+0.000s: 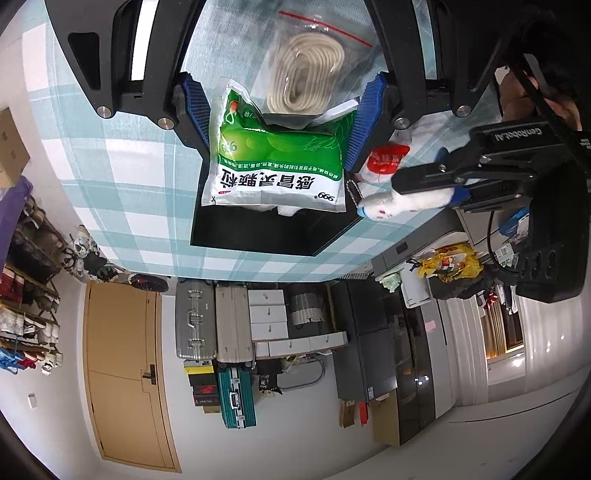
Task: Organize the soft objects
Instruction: 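Lower the plush toy and green sachet into the black box and open both tools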
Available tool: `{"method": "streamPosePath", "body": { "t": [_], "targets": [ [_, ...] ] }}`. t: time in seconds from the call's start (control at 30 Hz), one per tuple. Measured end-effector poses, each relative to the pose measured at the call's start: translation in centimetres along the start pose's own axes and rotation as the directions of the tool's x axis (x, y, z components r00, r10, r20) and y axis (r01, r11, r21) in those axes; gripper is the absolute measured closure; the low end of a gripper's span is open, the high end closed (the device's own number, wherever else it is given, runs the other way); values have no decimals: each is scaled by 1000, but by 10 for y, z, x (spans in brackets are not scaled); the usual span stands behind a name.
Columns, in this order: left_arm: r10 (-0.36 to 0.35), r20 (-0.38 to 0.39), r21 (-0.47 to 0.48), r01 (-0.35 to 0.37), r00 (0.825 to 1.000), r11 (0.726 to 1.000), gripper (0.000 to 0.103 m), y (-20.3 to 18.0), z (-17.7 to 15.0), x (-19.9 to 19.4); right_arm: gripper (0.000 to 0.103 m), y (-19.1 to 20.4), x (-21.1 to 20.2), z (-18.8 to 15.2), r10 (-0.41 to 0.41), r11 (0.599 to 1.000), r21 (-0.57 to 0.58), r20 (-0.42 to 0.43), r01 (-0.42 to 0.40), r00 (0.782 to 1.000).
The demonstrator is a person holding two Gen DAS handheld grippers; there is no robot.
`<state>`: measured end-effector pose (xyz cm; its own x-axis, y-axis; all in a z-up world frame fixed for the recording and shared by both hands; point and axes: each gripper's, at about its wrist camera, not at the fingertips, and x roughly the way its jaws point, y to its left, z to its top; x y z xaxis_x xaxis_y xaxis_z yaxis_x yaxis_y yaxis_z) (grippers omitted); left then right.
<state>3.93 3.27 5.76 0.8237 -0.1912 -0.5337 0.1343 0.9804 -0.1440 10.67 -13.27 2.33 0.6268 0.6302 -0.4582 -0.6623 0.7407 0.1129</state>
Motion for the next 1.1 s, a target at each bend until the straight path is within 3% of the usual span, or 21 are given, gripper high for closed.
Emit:
{"method": "streamPosePath", "body": {
  "t": [0.5,1.1],
  "targets": [
    [12,65,19,-13,998,1000,66,4,36,2,36,-3,12,34,-14,1000,-14,-1,14,1000],
    [15,38,19,-16,999,1000,66,9,57,32,36,-10,38,50,-12,1000,-13,-41,11,999]
  ]
}}
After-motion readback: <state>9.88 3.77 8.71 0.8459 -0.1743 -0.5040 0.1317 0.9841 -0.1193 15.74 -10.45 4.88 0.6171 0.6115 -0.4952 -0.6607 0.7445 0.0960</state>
